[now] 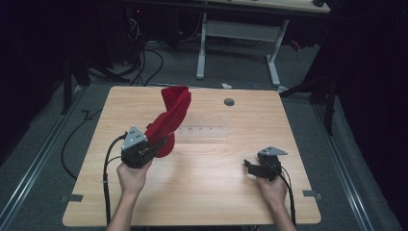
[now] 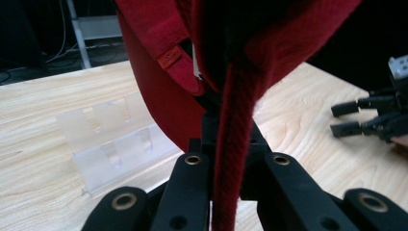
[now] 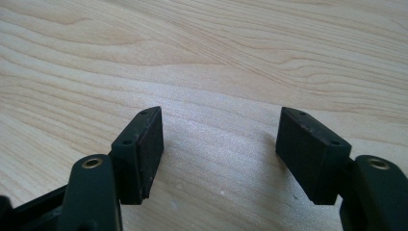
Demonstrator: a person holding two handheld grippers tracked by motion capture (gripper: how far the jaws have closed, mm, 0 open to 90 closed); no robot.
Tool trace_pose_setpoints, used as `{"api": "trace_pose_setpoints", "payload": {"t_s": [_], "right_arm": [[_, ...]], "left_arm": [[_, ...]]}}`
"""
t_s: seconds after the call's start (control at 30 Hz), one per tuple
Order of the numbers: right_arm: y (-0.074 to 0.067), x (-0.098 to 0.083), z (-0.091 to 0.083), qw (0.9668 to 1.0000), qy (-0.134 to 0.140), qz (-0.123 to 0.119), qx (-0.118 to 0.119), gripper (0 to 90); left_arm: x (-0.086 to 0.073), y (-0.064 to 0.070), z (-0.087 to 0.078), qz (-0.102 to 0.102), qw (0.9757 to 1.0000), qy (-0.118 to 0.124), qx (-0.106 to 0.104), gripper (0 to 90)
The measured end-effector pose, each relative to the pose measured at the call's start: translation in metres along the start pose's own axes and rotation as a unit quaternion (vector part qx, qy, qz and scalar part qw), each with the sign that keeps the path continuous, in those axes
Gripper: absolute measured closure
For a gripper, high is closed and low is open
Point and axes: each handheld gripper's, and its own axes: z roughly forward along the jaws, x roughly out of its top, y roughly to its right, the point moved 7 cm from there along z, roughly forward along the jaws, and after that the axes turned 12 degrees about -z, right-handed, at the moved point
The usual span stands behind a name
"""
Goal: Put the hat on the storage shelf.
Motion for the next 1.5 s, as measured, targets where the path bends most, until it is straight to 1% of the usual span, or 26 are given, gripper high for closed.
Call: {"api": "trace_pose_setpoints", "payload": {"t_s": [0.03, 0.17, 0.23, 0.4, 0.43, 0.63, 0.67, 0.77, 0.8, 0.9, 1.0, 1.03, 1.07, 1.1, 1.13, 1.17, 1.23, 1.3, 1.33, 1.37, 1.4, 1.43, 1.47, 1.5], "right_arm": [[0.0, 0.0, 0.0, 1.0, 0.0, 0.0, 0.0, 33.9], [0.0, 0.0, 0.0, 1.0, 0.0, 0.0, 0.0, 33.9], [0.0, 0.0, 0.0, 1.0, 0.0, 0.0, 0.0, 33.9], [0.0, 0.0, 0.0, 1.0, 0.0, 0.0, 0.0, 33.8], [0.0, 0.0, 0.0, 1.0, 0.0, 0.0, 0.0, 33.8], [-0.001, 0.0, 0.0, 1.0, -0.001, 0.0, 0.0, 33.8], [-0.001, 0.0, 0.0, 1.0, 0.0, 0.001, 0.0, 33.8], [-0.001, 0.0, 0.0, 1.0, 0.0, 0.001, 0.0, 33.8], [-0.001, 0.0, 0.0, 1.0, 0.0, 0.001, 0.0, 33.8], [-0.001, 0.0, 0.0, 1.0, 0.0, 0.0, 0.0, 33.8], [-0.001, 0.0, 0.0, 1.0, 0.0, 0.0, 0.0, 33.8], [-0.001, 0.0, 0.0, 1.0, 0.0, 0.0, 0.0, 33.8], [-0.001, 0.0, 0.0, 1.0, 0.0, 0.0, 0.0, 33.8], [-0.001, 0.0, 0.0, 1.0, 0.0, 0.0, 0.0, 33.8], [-0.001, 0.0, 0.0, 1.0, 0.0, 0.0, 0.0, 33.7], [-0.001, 0.0, 0.0, 1.0, 0.0, -0.001, 0.001, 33.7], [-0.001, 0.0, 0.0, 1.0, 0.0, -0.001, 0.001, 33.7], [-0.001, 0.0, 0.0, 1.0, 0.0, -0.001, 0.001, 33.7], [-0.001, 0.0, 0.0, 1.0, 0.0, -0.001, 0.001, 33.7], [-0.001, 0.0, 0.0, 1.0, 0.0, -0.001, 0.0, 33.7], [-0.001, 0.0, 0.0, 1.0, 0.0, -0.001, 0.0, 33.7], [-0.001, 0.0, 0.0, 1.0, 0.0, -0.001, 0.0, 33.7], [-0.001, 0.0, 0.0, 1.0, 0.0, -0.001, 0.0, 33.7], [-0.001, 0.0, 0.0, 1.0, 0.0, -0.001, 0.0, 33.7]], "left_arm": [[0.003, 0.0, 0.002, -0.005, 1.0, -0.001, 0.0, 85.2], [0.006, -0.002, 0.006, -0.004, 1.0, 0.0, 0.004, 85.2], [0.01, -0.001, 0.009, -0.011, 0.9999, 0.004, 0.002, 85.2], [0.014, -0.002, 0.014, -0.014, 0.9999, 0.002, 0.002, 85.2], [0.018, -0.003, 0.017, -0.022, 0.9998, -0.001, 0.001, 85.2], [0.026, -0.006, 0.019, -0.023, 0.9997, 0.002, 0.003, 85.2], [0.029, -0.007, 0.02, -0.017, 0.9998, 0.004, 0.01, 85.2], [0.033, -0.007, 0.022, -0.013, 0.9998, 0.007, 0.011, 85.2], [0.038, -0.007, 0.025, -0.01, 0.9998, 0.011, 0.01, 85.2], [0.042, -0.007, 0.028, -0.008, 0.9999, 0.01, 0.006, 85.2], [0.042, -0.008, 0.038, 0.011, 0.9999, 0.002, 0.009, 85.3], [0.042, -0.008, 0.038, 0.011, 0.9999, 0.002, 0.009, 85.3], [0.042, -0.009, 0.044, 0.016, 0.9998, 0.001, 0.013, 85.3], [0.042, -0.009, 0.044, 0.016, 0.9998, 0.001, 0.013, 85.3], [0.041, -0.009, 0.049, 0.033, 0.9993, 0.001, 0.019, 85.3], [0.041, -0.01, 0.051, 0.039, 0.999, 0.004, 0.021, 85.3], [0.042, -0.011, 0.052, 0.04, 0.9989, 0.006, 0.021, 85.2], [0.046, -0.018, 0.056, 0.035, 0.9989, 0.014, 0.029, 85.3], [0.046, -0.018, 0.056, 0.035, 0.9989, 0.014, 0.029, 85.2], [0.049, -0.024, 0.059, 0.034, 0.9985, 0.02, 0.038, 85.3], [0.049, -0.024, 0.059, 0.034, 0.9985, 0.02, 0.038, 85.3], [0.051, -0.028, 0.059, 0.036, 0.9981, 0.024, 0.043, 85.3], [0.051, -0.028, 0.059, 0.036, 0.9981, 0.024, 0.043, 85.3], [0.054, -0.032, 0.059, 0.044, 0.9973, 0.038, 0.046, 85.3]]}}
